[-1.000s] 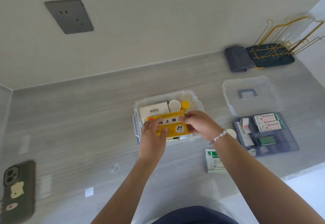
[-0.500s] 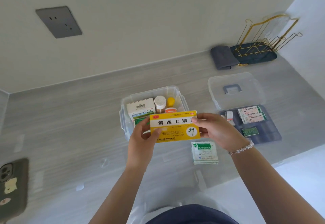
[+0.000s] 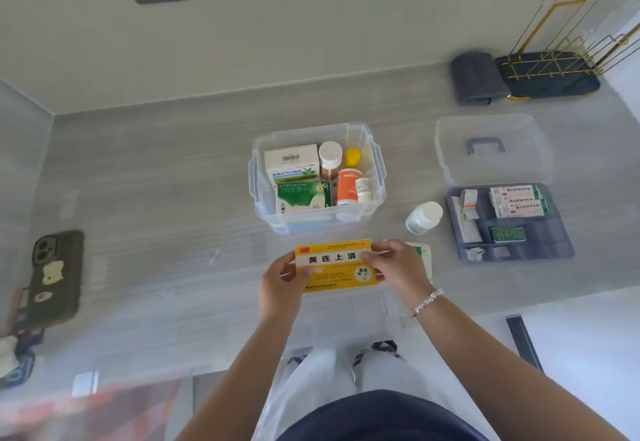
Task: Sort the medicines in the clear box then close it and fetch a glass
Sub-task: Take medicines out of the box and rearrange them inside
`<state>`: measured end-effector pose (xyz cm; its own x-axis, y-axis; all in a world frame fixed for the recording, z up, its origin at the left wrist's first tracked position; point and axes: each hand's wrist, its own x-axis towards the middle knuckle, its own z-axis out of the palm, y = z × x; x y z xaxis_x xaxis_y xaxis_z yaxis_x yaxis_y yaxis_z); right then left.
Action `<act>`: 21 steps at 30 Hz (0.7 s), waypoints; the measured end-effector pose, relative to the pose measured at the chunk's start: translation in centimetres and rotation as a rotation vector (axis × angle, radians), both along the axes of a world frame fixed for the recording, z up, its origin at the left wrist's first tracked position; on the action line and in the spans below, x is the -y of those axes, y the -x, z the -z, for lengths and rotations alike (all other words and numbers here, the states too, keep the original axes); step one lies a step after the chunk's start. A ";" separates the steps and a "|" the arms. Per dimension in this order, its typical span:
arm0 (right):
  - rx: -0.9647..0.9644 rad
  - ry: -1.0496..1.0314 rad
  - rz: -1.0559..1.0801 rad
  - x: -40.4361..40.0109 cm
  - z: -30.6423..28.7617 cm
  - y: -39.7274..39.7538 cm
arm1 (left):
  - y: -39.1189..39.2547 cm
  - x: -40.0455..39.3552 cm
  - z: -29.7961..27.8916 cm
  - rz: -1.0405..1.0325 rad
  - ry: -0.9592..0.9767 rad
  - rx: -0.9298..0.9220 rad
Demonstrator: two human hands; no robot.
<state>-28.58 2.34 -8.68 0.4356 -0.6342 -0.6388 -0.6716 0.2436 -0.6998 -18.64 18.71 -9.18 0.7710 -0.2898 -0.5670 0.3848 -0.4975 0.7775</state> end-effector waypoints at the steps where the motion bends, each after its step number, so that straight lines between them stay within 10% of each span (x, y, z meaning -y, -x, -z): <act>1: -0.024 0.039 -0.001 -0.3 0.5 -0.2 | -0.1 0.0 0.5 -0.006 -0.011 -0.001; 21: -0.053 0.207 -0.032 -0.9 1.2 -1.1 | -1.3 -0.1 1.2 0.076 -0.162 0.182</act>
<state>-27.52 3.22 -9.83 0.4272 -0.7406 -0.5187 -0.7137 0.0761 -0.6963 -17.39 18.83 -10.42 0.8443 -0.2676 -0.4643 0.2022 -0.6432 0.7385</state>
